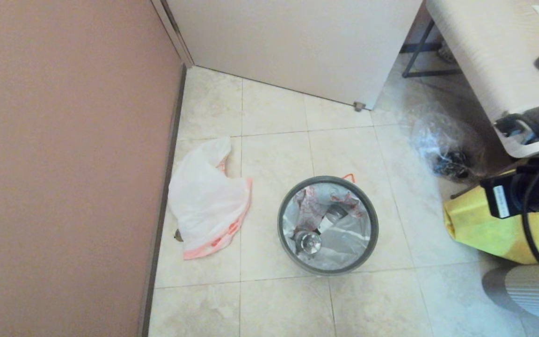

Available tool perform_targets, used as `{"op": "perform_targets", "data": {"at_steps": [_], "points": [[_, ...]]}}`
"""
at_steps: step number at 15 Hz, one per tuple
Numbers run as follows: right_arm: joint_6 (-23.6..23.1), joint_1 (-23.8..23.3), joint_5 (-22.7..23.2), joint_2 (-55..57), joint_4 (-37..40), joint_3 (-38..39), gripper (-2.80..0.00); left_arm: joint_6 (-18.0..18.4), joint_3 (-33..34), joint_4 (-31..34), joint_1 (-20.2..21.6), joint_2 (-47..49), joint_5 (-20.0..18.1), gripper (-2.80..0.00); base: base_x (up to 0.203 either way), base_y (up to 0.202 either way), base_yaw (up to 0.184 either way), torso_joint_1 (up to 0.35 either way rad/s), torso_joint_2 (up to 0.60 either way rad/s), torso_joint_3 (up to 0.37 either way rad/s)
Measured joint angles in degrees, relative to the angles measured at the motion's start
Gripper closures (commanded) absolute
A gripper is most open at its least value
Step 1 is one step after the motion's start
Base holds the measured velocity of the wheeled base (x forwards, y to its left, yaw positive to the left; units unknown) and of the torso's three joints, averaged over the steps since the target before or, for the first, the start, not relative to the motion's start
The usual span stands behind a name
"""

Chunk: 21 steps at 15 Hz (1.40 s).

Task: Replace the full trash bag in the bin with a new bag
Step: Place the trash can ring on the floor

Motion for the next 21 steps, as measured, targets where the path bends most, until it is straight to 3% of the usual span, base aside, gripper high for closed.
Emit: {"op": "perform_targets", "data": {"at_steps": [3,6,8,9,13,21], "points": [[1.4,2.2,-1.4,10.2,-2.1,-3.1,0.00,0.0,0.0,0.0,0.0,0.0,0.0,-2.80,0.000,0.000,0.000,0.000,0.00,0.000],[3.6,3.0,5.9,17.3,-4.2,-4.2,0.00,0.0,0.0,0.0,0.0,0.0,0.0,-2.80,0.000,0.000,0.000,0.000,0.00,0.000],[4.0,3.1,6.6,21.4,-4.7,-4.6,0.00,0.0,0.0,0.0,0.0,0.0,0.0,-2.80,0.000,0.000,0.000,0.000,0.00,0.000],[4.2,3.1,6.6,23.6,-5.6,-4.8,-2.80,0.0,0.0,0.0,0.0,0.0,0.0,-2.80,0.000,0.000,0.000,0.000,0.00,0.000],[4.9,3.7,6.6,31.7,-14.2,-6.1,-2.80,0.0,0.0,0.0,0.0,0.0,0.0,-2.80,0.000,0.000,0.000,0.000,0.00,0.000],[5.5,3.7,3.9,39.7,-15.0,-11.7,-2.80,0.0,0.0,0.0,0.0,0.0,0.0,-2.80,0.000,0.000,0.000,0.000,0.00,0.000]]}}
